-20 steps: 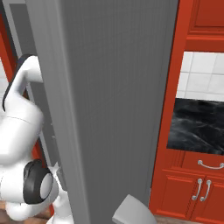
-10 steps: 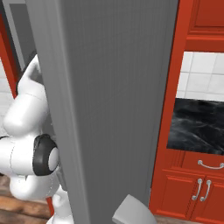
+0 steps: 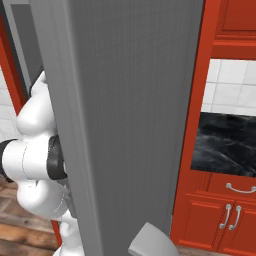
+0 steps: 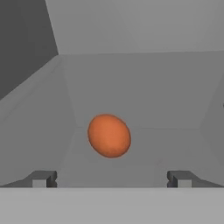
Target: Pick the egg and butter from the fridge and place them by the bowl for mixing.
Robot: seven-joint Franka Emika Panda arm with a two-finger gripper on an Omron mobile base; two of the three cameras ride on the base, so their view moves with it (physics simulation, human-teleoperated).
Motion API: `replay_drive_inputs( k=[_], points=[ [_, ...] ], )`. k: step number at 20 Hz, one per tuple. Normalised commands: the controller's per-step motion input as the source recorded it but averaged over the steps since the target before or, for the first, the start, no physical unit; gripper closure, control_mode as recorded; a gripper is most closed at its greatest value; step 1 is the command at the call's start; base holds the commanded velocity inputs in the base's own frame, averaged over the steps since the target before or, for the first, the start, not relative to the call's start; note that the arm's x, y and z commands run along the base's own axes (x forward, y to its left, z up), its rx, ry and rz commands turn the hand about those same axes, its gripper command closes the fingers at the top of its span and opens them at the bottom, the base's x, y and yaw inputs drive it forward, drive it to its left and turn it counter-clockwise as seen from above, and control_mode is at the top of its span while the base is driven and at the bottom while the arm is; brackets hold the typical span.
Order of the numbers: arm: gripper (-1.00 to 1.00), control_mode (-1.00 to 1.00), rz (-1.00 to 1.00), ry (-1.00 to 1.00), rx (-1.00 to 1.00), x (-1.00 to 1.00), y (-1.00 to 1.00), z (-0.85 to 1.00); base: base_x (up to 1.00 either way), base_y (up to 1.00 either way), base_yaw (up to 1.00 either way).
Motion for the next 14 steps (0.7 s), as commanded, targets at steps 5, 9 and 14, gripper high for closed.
replay_drive_inputs(
  k=[5, 9, 14],
  points=[
    [-1.00, -1.00, 0.00, 0.00, 0.00, 0.51, 0.07, -0.06, 0.00, 0.00, 0.00],
    [-1.00, -1.00, 0.00, 0.00, -0.01, 0.54, 0.05, -0.11, 0.00, 0.00, 0.00],
    [-1.00, -1.00, 0.00, 0.02, -0.01, 0.44, 0.05, -0.14, 0.00, 0.00, 0.00]
  ],
)
